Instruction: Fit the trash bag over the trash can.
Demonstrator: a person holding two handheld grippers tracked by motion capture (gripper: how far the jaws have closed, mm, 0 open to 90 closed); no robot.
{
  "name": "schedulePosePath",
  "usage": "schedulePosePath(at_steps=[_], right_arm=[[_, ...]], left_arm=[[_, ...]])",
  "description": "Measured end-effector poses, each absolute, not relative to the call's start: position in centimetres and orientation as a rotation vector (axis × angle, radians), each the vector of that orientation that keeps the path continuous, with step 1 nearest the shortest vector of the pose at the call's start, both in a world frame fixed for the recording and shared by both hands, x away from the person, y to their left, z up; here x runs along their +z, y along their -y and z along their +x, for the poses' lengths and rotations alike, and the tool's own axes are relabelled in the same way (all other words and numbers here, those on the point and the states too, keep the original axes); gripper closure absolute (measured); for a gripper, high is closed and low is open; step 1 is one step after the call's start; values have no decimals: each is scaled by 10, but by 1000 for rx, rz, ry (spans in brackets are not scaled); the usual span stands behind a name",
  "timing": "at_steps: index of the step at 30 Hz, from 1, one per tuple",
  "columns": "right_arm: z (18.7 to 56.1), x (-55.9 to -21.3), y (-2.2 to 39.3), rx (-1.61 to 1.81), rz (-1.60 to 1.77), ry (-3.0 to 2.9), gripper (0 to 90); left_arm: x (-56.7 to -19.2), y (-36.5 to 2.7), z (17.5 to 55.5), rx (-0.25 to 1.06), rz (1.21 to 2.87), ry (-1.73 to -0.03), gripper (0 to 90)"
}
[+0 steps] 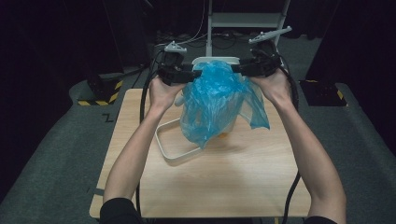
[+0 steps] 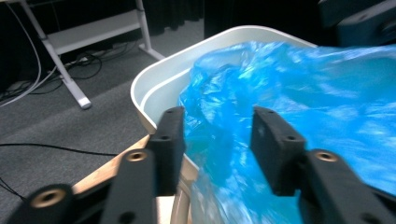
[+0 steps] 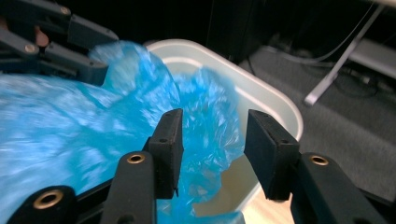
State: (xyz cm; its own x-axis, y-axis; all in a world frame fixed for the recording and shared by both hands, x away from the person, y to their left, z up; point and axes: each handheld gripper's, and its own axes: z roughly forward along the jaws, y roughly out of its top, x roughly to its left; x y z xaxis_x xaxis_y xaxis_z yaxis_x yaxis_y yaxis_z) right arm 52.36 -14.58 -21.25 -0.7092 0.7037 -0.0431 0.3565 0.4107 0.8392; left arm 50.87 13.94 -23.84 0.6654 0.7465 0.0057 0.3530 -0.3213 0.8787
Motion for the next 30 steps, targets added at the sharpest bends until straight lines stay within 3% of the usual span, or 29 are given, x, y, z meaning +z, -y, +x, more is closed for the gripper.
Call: schedulePosePath(at_steps=[6, 14, 18, 20, 23, 30], right_arm=[[496, -198, 165, 1336, 864, -2207, 532], [462, -211, 172, 1381, 810, -2238, 484], [448, -214, 173, 1413, 771, -2217, 471], [443, -215, 171, 1394, 762, -2228, 467], [440, -218, 163, 1304, 740, -2254, 538], [455, -228, 156, 1168, 706, -2291, 878]], left_arm=[[-230, -151, 486, 540, 1898, -861, 432], [-237, -159, 467, 485, 1870, -892, 373], [-247, -159, 466, 448, 1868, -899, 403], [-249, -159, 466, 431, 1867, -889, 478], [-252, -154, 468, 422, 1892, -865, 601], [-250, -153, 471, 441, 1922, -833, 811]])
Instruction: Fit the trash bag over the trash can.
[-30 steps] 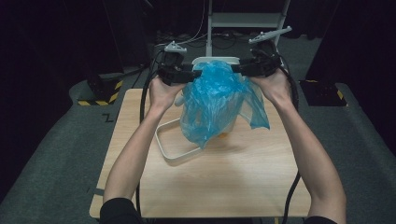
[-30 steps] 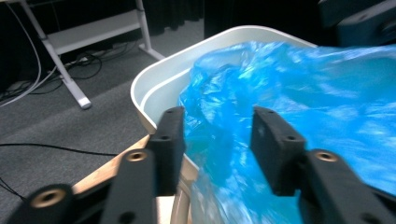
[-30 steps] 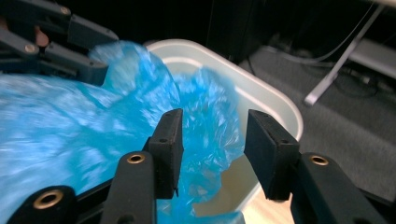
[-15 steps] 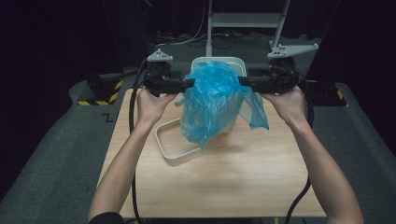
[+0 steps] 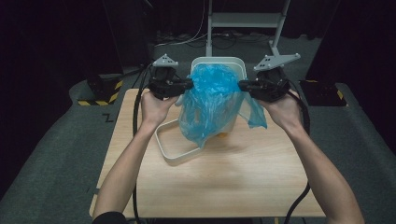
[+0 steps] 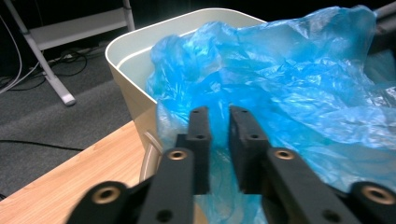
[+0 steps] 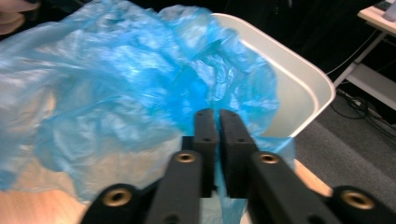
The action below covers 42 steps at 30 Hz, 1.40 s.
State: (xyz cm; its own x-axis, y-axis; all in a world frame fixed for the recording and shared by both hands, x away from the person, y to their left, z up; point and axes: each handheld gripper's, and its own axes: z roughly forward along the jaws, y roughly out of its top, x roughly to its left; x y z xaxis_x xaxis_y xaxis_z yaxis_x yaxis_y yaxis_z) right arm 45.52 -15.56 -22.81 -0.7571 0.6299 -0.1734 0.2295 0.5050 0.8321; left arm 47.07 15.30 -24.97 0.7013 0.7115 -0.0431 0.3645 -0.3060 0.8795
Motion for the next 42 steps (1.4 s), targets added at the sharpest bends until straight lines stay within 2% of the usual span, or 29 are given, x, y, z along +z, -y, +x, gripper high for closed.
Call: schedulePosePath(at_steps=[3, 7, 11, 18, 20, 22, 25, 26, 27, 32, 36, 40, 42], right_arm=[[463, -226, 160, 1186, 733, -2265, 898], [473, -218, 164, 1203, 760, -2219, 900], [486, -214, 164, 1191, 799, -2170, 900], [519, -233, 162, 1134, 905, -2185, 900], [524, -237, 162, 1145, 938, -2191, 899], [525, -238, 163, 1164, 945, -2194, 892], [519, -235, 165, 1186, 936, -2185, 768], [519, -235, 165, 1186, 936, -2185, 768], [512, -231, 168, 1215, 929, -2165, 676], [498, -225, 177, 1251, 938, -2143, 579], [487, -224, 187, 1274, 942, -2138, 551], [479, -230, 191, 1251, 949, -2164, 543], [477, -233, 192, 1259, 943, -2174, 557]], left_arm=[[-245, -156, 473, 469, 1930, -835, 864], [-235, -161, 482, 503, 1924, -858, 891], [-235, -164, 501, 524, 1920, -920, 898], [-251, -167, 524, 525, 1911, -1011, 885], [-251, -167, 523, 514, 1891, -1022, 804], [-247, -167, 514, 525, 1879, -1005, 680], [-241, -167, 497, 557, 1875, -978, 529], [-241, -167, 497, 557, 1875, -978, 501], [-239, -168, 489, 570, 1877, -969, 454], [-235, -170, 468, 560, 1871, -946, 384], [-237, -168, 457, 542, 1878, -925, 344], [-241, -163, 457, 536, 1897, -926, 338], [-243, -161, 460, 526, 1896, -925, 382]])
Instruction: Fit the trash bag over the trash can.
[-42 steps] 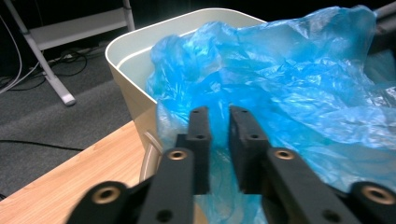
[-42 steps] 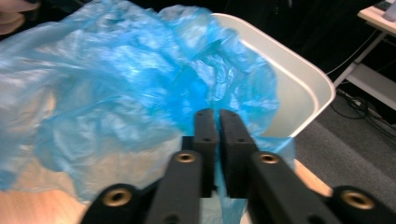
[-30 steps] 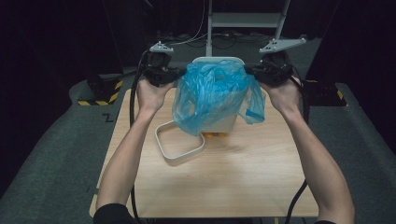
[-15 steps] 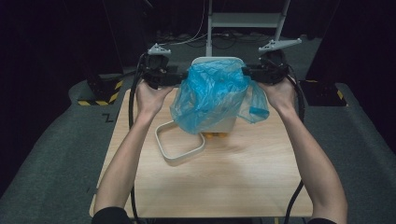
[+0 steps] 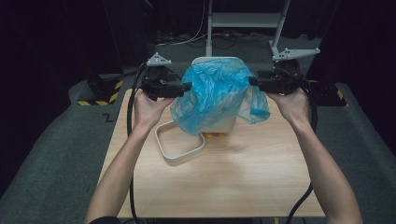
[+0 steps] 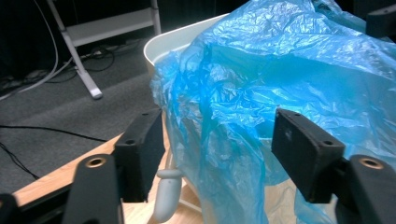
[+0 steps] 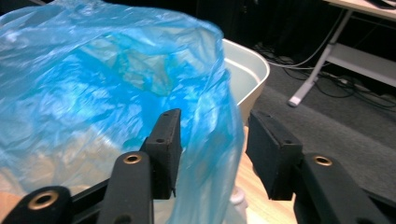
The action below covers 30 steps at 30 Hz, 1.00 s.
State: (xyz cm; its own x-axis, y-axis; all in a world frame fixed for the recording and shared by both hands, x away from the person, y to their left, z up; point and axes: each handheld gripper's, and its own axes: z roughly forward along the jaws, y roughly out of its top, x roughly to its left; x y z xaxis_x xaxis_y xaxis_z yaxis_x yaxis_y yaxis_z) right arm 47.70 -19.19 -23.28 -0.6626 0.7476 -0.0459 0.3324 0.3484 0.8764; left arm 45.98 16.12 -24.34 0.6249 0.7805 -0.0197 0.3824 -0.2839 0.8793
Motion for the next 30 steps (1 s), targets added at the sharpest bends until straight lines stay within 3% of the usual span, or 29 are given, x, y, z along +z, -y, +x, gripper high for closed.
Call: schedulePosePath(at_steps=[2, 7, 8, 19, 30], right_arm=[[477, -238, 191, 1246, 945, -2197, 605], [487, -245, 190, 1248, 939, -2224, 883], [487, -245, 190, 1248, 939, -2224, 883], [512, -231, 193, 1180, 969, -2093, 900], [555, -261, 196, 1100, 1108, -2100, 900]], left_arm=[[-246, -159, 464, 521, 1900, -914, 491], [-246, -156, 476, 514, 1899, -904, 816], [-246, -156, 476, 514, 1899, -904, 841], [-241, -167, 514, 508, 1849, -1015, 900], [-271, -164, 556, 495, 1902, -1132, 899]])
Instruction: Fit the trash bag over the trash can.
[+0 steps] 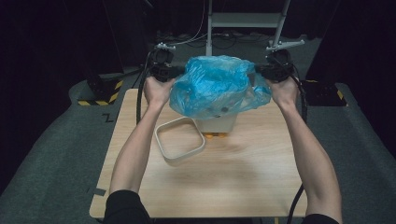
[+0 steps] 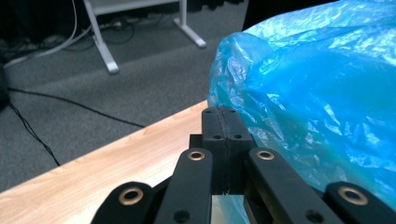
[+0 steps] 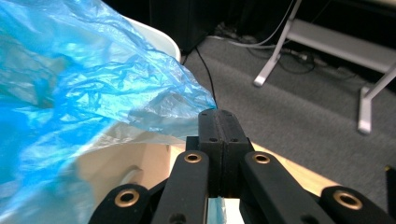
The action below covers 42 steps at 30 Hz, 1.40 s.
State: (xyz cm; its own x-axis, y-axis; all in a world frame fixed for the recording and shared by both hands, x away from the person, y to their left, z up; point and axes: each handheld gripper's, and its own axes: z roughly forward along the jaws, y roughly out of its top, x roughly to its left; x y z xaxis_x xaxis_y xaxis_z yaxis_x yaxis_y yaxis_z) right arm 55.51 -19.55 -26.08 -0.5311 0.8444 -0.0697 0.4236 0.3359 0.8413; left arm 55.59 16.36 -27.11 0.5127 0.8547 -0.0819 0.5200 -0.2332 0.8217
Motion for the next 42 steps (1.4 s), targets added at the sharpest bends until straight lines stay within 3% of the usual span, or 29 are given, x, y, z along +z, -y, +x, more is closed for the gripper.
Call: schedulePosePath(at_steps=[5, 14, 26, 31, 38, 39, 40, 41, 42], right_arm=[[555, -268, 198, 1142, 1127, -2129, 847], [528, -248, 210, 1237, 1087, -2063, 679], [502, -230, 200, 1292, 1013, -2076, 614], [499, -232, 187, 1306, 977, -2112, 580], [503, -236, 169, 1288, 973, -2143, 562], [506, -239, 163, 1235, 964, -2141, 617], [506, -239, 163, 1235, 964, -2141, 617], [510, -241, 161, 1224, 955, -2147, 756], [510, -241, 161, 1224, 955, -2147, 756]], left_arm=[[-270, -167, 549, 489, 1873, -1107, 841], [-238, -190, 514, 550, 1768, -1099, 422], [-214, -192, 474, 490, 1743, -1011, 272], [-210, -172, 459, 528, 1775, -912, 305], [-221, -142, 468, 615, 1933, -910, 537], [-223, -140, 472, 613, 1948, -919, 644], [-225, -140, 478, 600, 1959, -927, 644], [-228, -142, 487, 566, 1948, -950, 743], [-228, -142, 487, 566, 1948, -950, 780]])
